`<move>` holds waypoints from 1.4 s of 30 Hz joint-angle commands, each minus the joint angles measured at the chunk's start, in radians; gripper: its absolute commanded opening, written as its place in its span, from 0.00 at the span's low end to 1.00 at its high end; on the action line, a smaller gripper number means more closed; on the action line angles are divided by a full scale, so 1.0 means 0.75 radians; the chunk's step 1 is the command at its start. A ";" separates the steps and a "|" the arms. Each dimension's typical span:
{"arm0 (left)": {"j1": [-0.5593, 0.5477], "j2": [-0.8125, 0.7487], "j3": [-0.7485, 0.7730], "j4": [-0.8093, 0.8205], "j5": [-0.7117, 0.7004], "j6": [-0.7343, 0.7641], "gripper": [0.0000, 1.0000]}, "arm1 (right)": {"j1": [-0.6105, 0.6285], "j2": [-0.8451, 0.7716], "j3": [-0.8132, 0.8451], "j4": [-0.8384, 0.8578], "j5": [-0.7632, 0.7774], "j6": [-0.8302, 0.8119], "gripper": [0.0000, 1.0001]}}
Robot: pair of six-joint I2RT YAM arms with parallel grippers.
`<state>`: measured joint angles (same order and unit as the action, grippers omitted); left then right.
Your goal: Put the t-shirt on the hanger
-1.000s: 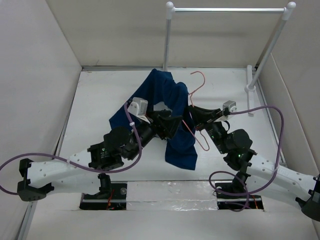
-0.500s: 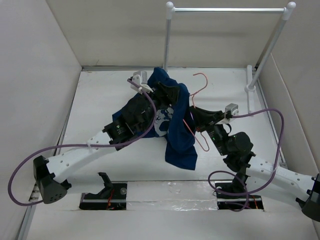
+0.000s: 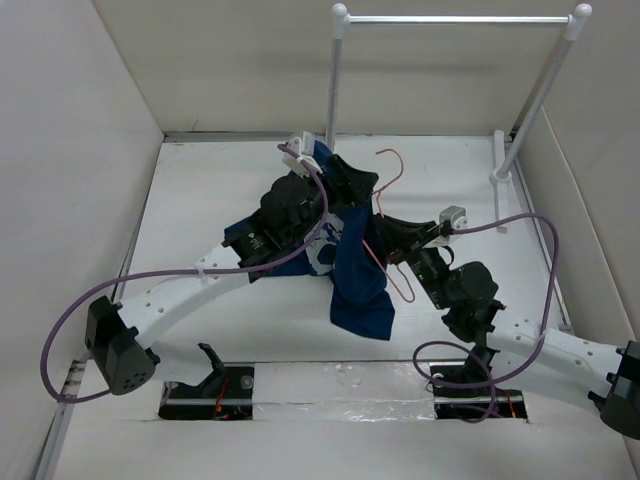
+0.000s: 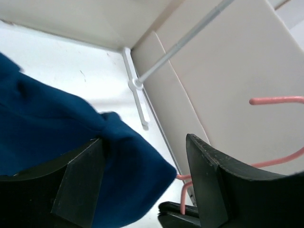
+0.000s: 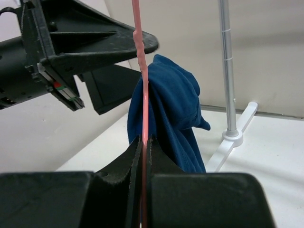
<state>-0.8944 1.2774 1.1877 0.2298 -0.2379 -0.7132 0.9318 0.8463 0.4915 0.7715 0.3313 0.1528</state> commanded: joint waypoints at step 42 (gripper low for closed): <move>0.239 -0.347 -0.528 0.338 0.372 -0.199 0.00 | -0.072 -0.149 0.195 -0.560 -0.173 0.042 0.36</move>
<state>-0.7132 1.0492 0.7940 0.4438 -0.0444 -0.8707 0.9276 0.7269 0.5728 0.4019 0.2188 0.2024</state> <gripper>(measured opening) 0.066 0.437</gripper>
